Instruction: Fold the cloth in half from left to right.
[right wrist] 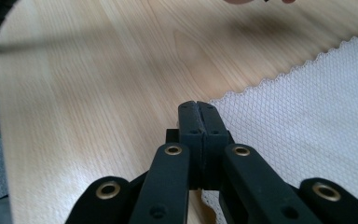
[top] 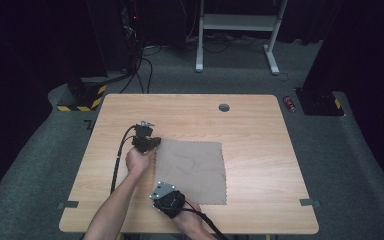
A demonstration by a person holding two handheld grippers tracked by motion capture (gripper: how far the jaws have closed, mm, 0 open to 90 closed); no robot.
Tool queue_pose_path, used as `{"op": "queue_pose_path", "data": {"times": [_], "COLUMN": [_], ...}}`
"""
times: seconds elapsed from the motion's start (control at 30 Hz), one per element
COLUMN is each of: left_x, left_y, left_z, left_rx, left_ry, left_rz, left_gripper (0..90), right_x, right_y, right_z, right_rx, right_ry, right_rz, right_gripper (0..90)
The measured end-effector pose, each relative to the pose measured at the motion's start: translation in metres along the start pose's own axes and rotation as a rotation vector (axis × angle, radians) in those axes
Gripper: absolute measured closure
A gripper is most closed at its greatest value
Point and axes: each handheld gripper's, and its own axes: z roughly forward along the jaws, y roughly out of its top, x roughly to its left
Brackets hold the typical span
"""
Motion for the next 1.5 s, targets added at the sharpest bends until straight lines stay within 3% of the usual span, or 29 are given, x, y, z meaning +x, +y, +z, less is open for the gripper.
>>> {"op": "queue_pose_path", "data": {"times": [0.27,0.53,0.67,0.93,1.1,1.3,1.5], "left_x": [0.010,0.023,0.022,0.003,-0.013,-0.027,-0.035], "left_y": [0.000,-0.001,-0.002,0.001,0.004,0.011,0.011], "left_z": [-0.014,-0.040,-0.043,-0.021,-0.006,0.000,0.008], "left_rx": [0.009,-0.004,0.002,0.008,0.023,0.023,0.034], "left_ry": [0.009,0.032,0.042,0.022,0.001,-0.012,-0.025], "left_rz": [0.014,0.013,0.028,0.042,0.067,0.099,0.101], "left_gripper": [89.9,89.9,89.9,89.8,89.8,89.8,89.8], "right_x": [0.007,0.014,0.014,0.004,-0.003,-0.010,-0.013], "right_y": [0.014,0.030,0.030,0.013,-0.010,-0.027,-0.036], "right_z": [-0.002,-0.004,-0.008,-0.017,-0.023,-0.030,-0.035], "right_rx": [-0.022,-0.067,-0.077,-0.071,-0.059,-0.067,-0.072], "right_ry": [0.025,0.064,0.069,0.040,0.020,0.000,-0.011], "right_rz": [-0.017,-0.025,-0.026,0.010,0.066,0.112,0.134], "right_gripper": [90.0,90.0,90.0,90.0,90.0,90.0,90.0]}}
